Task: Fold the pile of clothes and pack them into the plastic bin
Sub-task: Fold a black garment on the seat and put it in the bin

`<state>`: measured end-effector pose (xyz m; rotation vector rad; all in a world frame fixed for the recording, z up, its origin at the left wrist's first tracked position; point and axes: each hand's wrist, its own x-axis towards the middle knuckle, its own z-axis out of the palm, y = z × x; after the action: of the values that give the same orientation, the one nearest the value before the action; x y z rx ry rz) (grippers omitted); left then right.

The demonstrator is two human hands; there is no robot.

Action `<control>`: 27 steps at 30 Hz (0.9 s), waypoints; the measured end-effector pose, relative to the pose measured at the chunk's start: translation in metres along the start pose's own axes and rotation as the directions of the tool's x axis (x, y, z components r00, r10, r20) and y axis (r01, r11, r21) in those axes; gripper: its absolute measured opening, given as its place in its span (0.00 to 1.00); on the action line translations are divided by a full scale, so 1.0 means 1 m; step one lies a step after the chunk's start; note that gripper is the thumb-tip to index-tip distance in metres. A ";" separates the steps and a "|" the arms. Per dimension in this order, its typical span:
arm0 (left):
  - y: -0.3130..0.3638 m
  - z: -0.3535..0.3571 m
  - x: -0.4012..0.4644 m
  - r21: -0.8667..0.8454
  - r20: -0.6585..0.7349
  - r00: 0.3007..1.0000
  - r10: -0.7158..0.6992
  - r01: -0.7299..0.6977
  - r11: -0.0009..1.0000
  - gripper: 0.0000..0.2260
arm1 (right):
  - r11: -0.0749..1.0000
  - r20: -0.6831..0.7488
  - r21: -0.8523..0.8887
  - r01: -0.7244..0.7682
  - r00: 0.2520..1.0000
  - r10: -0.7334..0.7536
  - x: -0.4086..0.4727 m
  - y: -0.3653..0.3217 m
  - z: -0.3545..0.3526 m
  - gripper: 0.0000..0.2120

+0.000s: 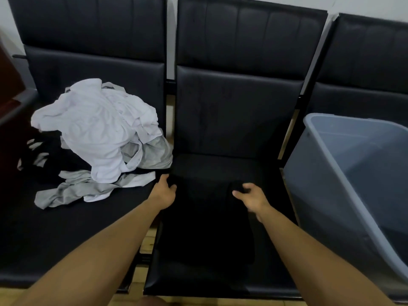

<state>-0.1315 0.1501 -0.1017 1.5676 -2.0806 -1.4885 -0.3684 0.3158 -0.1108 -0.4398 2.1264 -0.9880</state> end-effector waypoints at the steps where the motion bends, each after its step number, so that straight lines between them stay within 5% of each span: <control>1: -0.006 0.003 0.001 0.078 0.029 0.998 -0.061 0.059 0.995 0.26 | 0.998 -0.031 -0.059 -0.036 0.999 0.034 0.002 0.007 0.001 0.29; 4: -0.016 0.009 0.005 0.365 -0.008 0.999 -0.031 0.032 0.930 0.24 | 0.965 -0.132 -0.259 -0.039 0.991 0.005 0.006 0.018 0.004 0.27; 6: -0.015 0.017 0.003 0.376 -0.008 0.996 0.085 -0.076 0.923 0.14 | 0.910 -0.086 -0.393 0.131 0.980 -0.178 0.004 0.012 0.014 0.21; 9: -0.014 0.039 -0.007 0.348 0.287 0.958 -0.011 -0.094 0.933 0.07 | 0.658 0.279 -0.576 0.486 0.873 -0.400 0.004 0.003 0.044 0.17; 11: -0.014 0.054 -0.015 0.411 0.468 0.868 -0.166 -0.048 0.911 0.09 | 0.484 0.493 -0.645 0.592 0.806 -0.328 0.001 0.003 0.062 0.21; 14: -0.011 0.060 -0.014 0.545 0.463 0.874 -0.145 -0.152 0.825 0.14 | 0.434 0.493 -0.750 0.499 0.859 -0.137 -0.001 0.015 0.069 0.26; 17: -0.004 0.057 -0.006 0.634 0.438 0.898 -0.041 -0.276 0.722 0.23 | 0.369 0.355 -0.845 0.387 0.922 -0.153 -0.011 0.012 0.064 0.24; 19: 0.001 0.055 -0.001 0.632 0.445 0.895 -0.025 -0.294 0.717 0.26 | 0.419 0.296 -0.851 0.318 0.948 -0.118 -0.012 0.005 0.058 0.21; 21: 0.002 0.051 0.003 0.590 0.397 0.918 -0.001 -0.254 0.767 0.25 | 0.577 0.201 -0.791 0.206 0.977 -0.074 -0.010 0.002 0.049 0.20; 24: -0.005 0.046 0.003 0.464 0.049 0.999 0.011 -0.033 0.885 0.22 | 0.785 -0.055 -0.620 0.006 0.997 -0.051 -0.003 0.007 0.034 0.19; 27: -0.016 0.045 -0.001 0.380 -0.171 0.959 -0.227 0.277 0.883 0.37 | 0.852 -0.125 -0.491 -0.185 0.982 0.141 0.000 0.015 0.032 0.26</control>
<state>-0.1481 0.1792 -0.1357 2.0890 -2.2838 -1.0303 -0.3447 0.3086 -0.1364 -0.4600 2.4484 -0.3475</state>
